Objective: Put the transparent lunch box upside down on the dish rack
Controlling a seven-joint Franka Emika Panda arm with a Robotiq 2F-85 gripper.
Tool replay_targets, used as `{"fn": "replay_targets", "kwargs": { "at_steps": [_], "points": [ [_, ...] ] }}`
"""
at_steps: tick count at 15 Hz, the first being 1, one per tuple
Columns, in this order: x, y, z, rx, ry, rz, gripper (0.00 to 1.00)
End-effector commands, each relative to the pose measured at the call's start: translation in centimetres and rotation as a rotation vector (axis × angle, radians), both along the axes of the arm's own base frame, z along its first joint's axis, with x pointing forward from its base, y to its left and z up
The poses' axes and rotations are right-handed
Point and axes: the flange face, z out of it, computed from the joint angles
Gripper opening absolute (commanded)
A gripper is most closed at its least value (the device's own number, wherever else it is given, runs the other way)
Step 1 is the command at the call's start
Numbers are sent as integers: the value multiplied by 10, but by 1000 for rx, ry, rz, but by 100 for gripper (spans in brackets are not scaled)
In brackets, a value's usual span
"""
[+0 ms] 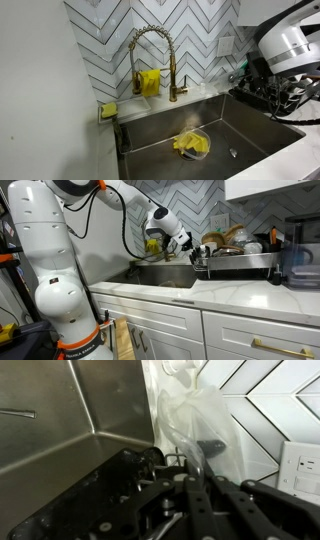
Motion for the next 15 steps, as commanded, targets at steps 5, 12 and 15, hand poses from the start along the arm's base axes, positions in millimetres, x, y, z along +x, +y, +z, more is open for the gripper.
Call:
{"fn": "replay_targets", "kwargs": {
  "at_steps": [5, 12, 15],
  "points": [
    [-10, -32, -28, -45, 107, -78, 2],
    [-12, -42, -25, -60, 152, -104, 47],
    [-10, -59, -32, -81, 186, -130, 70]
  ]
}}
